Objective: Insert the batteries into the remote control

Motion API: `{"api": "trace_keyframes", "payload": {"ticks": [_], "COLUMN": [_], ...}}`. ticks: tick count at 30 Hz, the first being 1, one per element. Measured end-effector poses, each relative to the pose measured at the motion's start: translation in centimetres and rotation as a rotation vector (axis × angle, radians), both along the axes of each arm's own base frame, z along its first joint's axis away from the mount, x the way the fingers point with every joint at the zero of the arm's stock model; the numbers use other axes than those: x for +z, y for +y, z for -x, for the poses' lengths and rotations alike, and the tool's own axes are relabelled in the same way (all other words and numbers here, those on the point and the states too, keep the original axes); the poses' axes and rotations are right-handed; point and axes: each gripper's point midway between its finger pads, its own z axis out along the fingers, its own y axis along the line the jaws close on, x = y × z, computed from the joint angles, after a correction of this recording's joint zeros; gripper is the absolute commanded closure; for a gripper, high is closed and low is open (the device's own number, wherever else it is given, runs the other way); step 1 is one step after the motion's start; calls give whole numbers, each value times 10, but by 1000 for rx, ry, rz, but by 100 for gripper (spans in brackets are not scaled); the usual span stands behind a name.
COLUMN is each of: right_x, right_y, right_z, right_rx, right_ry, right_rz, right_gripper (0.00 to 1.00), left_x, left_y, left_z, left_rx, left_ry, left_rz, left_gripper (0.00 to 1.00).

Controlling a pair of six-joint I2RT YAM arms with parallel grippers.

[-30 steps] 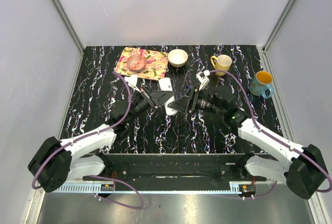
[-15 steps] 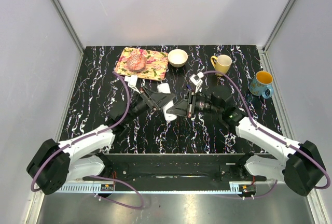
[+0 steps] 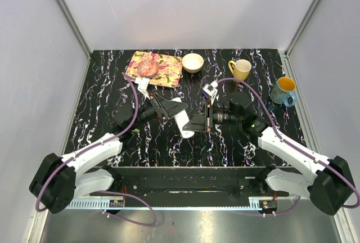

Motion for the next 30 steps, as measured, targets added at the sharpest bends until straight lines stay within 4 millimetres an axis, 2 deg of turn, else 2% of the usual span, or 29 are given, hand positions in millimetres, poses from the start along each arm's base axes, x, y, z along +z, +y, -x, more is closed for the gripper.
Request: {"api": "trace_keyframes", "payload": {"ticks": [10, 11, 14, 16, 18, 19, 20, 23, 30], "right_x": [2, 2, 6, 8, 9, 9, 9, 9, 8], "right_y": [-2, -2, -3, -3, -3, -3, -3, -3, -4], "right_z": [1, 0, -1, 0, 0, 0, 0, 1, 3], "right_rx": [10, 10, 11, 14, 17, 19, 20, 24, 35], "right_ry": [-6, -6, -11, -15, -17, -15, -15, -16, -15], "right_rz": [-4, -5, -10, -14, -16, -16, -16, -17, -10], "right_gripper": [100, 100, 100, 100, 100, 100, 100, 100, 100], "left_x": [0, -1, -6, -10, -12, -12, -11, -11, -14], "left_y": [-2, -2, -3, -2, -2, -2, -2, -1, -2], "left_z": [21, 23, 26, 28, 30, 31, 31, 30, 28], "left_rx": [-111, -121, -138, -147, -151, -153, -153, -153, -151], "left_ry": [-26, -26, -17, -9, -8, -12, -15, -13, -3], "left_rz": [9, 11, 12, 12, 12, 14, 15, 17, 13], "left_gripper": [37, 39, 57, 61, 58, 50, 45, 39, 41]}}
